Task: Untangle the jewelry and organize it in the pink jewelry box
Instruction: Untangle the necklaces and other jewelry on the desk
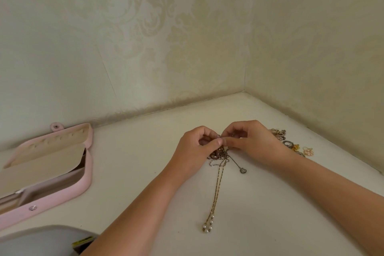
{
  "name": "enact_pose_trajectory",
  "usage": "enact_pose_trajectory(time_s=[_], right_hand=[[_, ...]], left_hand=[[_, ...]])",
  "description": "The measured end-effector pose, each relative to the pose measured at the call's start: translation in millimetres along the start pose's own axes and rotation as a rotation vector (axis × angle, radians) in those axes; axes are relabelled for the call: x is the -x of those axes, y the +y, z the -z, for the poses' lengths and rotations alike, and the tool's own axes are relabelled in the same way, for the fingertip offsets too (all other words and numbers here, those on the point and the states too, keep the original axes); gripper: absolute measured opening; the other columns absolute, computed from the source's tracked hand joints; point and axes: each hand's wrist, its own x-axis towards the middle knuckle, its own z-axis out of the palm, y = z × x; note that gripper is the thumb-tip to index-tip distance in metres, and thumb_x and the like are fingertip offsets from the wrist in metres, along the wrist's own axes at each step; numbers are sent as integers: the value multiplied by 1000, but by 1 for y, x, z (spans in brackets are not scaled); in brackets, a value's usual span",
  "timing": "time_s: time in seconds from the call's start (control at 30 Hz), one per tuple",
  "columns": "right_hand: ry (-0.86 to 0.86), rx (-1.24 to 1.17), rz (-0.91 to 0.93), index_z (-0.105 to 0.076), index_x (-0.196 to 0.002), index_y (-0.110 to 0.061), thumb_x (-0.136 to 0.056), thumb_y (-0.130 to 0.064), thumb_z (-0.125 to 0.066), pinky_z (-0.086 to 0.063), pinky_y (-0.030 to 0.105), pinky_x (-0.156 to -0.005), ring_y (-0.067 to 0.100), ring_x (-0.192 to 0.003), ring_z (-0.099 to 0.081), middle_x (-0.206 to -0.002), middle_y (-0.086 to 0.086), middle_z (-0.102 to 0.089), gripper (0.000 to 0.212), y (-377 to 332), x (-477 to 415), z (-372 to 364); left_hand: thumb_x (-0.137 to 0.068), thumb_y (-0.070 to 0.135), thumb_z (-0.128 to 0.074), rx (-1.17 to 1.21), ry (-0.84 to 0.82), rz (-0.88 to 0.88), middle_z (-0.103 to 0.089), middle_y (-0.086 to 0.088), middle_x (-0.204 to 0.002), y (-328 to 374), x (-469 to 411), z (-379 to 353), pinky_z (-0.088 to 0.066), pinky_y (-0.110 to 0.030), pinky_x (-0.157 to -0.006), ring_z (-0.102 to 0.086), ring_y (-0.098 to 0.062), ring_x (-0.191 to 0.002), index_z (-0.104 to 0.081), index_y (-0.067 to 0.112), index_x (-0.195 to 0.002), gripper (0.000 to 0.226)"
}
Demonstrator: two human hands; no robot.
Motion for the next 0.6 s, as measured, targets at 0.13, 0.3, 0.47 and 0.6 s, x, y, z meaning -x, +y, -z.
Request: enact_pose_trajectory(time_s=[0.13,0.3,0.47,0.6], right_hand=[[-97,-266,-86,-71,-86,-5,-85,-6,-66,-49,14,-61,6,-58,-58,-68,7,-64,5,-2,0,4],[-101,-297,-133,-69,-82,-7,-86,-2,-61,-45,11,-55,4,-52,-53,-63,4,-61,10,-3,-1,3],[-41,-310,-103,-66,-79,-11,-87,-5,-63,-46,14,-56,8,-56,-54,-62,-1,-64,10,-1,-3,2],[55,-98,-44,-65,-74,-16,-80,-5,-68,-47,20,-58,11,-60,-56,-66,1,-65,13,3,-7,3]], left_hand=[[-83,10,-71,45,-2,31,-69,2,-77,0,-2,2,-50,-16,-61,-63,-4,-66,-65,18,-89,11],[-83,9,-70,-71,3,11,-73,0,-80,2,-1,-1,-51,-13,-65,-66,-5,-68,-71,22,-84,14],[-85,14,-66,-32,16,37,-66,-1,-72,4,-2,1,-45,-18,-65,-57,-7,-64,-72,17,-81,8],[-84,25,-62,53,-95,26,-59,-5,-75,4,-2,5,-41,-29,-72,-50,-15,-72,-68,18,-79,10]])
